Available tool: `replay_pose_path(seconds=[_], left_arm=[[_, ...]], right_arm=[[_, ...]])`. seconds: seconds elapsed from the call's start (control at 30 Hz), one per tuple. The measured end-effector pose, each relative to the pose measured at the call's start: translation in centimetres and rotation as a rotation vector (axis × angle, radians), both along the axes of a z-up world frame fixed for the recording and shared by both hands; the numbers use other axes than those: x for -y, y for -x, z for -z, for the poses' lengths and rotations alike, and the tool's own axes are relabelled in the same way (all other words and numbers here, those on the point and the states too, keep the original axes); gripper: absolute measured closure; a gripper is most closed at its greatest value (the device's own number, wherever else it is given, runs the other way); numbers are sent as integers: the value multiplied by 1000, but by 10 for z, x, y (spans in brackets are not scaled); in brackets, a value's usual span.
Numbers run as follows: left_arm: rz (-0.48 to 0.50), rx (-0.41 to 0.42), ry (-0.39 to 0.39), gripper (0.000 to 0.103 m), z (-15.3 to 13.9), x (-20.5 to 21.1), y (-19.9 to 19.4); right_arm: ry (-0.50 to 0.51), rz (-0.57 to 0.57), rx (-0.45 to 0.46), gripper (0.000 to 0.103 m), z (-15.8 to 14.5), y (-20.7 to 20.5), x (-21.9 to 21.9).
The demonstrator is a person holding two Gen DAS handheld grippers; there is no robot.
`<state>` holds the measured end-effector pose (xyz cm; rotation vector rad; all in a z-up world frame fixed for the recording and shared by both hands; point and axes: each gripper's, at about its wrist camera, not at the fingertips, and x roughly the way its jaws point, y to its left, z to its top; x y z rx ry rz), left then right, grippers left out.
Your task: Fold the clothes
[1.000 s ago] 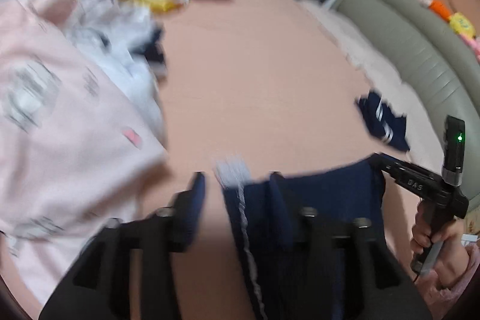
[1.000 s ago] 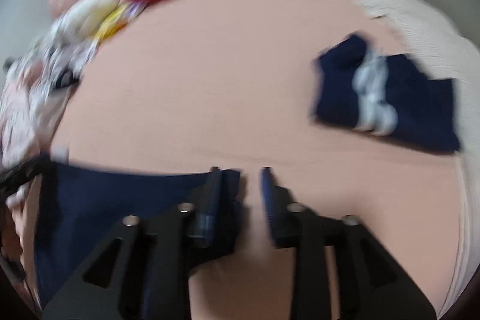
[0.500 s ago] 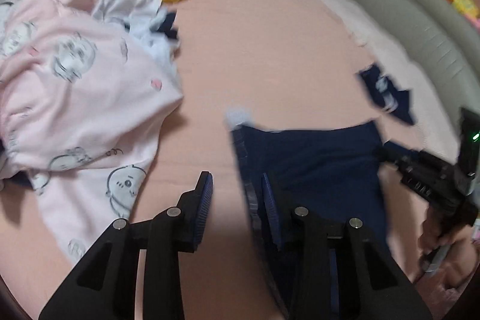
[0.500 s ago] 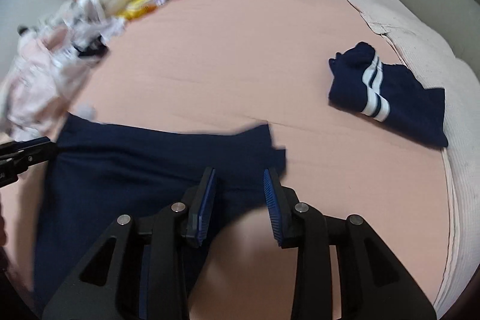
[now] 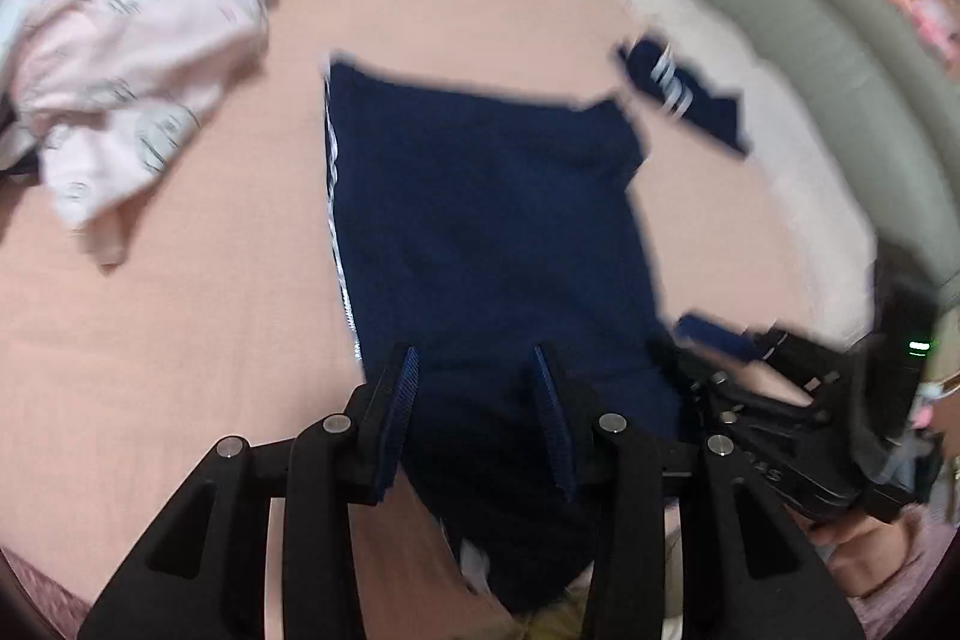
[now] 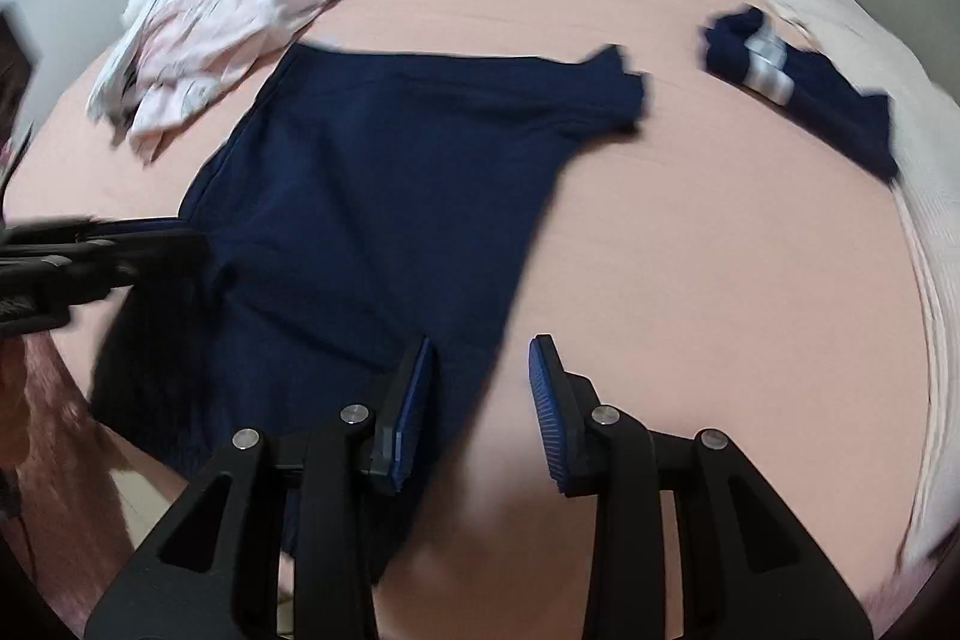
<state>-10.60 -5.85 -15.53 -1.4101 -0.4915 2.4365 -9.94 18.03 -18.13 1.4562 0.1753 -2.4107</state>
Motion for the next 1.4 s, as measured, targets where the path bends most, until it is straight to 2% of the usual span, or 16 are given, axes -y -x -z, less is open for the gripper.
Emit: replay_pose_path(seconds=[0.1, 0.17, 0.2, 0.27, 0.33, 0.4, 0.5, 0.57, 0.67, 0.8, 0.9, 0.97, 1.07, 1.13, 1.27, 1.4], left_arm=[[9, -6, -16, 60, 2, -2, -19], [3, 70, 98, 60, 20, -10, -16], [-8, 103, 108, 60, 27, -9, -15], [-31, 93, -52, 60, 19, 0, -19], [-30, 40, -97, 57, 5, 0, -28], [-29, 26, -24, 56, 1, -7, -34], [-47, 105, 96, 56, 25, -10, -40], [-78, 138, 62, 55, 34, 2, -44], [-143, 80, 3, 57, 17, 19, -55], [-129, 86, -174, 56, 19, 20, -61], [-105, 125, -97, 56, 28, 4, -59], [-108, 153, -6, 55, 32, -5, -58], [-152, 136, -12, 54, 19, 6, -66], [-156, 113, -51, 54, 16, 14, -71], [-149, 168, -189, 54, 33, 13, -69], [-125, 181, -192, 54, 42, -6, -61]], right_arm=[[84, 7, 3, 67, -8, -18, -5], [4, -56, 18, 66, 4, -33, 8], [-43, -62, 4, 66, 10, -39, 12], [14, -20, 12, 66, 0, -41, 6], [73, 21, 19, 66, -11, -43, 0], [108, 35, -10, 65, -23, -44, -5], [61, 31, 16, 63, -11, -41, -5], [27, 37, 47, 63, 0, -38, -9], [69, 109, 8, 62, -12, -40, -36], [167, 134, 3, 61, -21, -44, -56], [220, 99, 61, 61, -8, -48, -48], [166, 68, 89, 61, 2, -50, -35], [1, 76, 54, 61, 4, -52, -30], [47, 82, 35, 61, -3, -57, -40], [252, 84, 99, 56, -5, -52, -49], [303, 44, 121, 53, 2, -48, -31]])
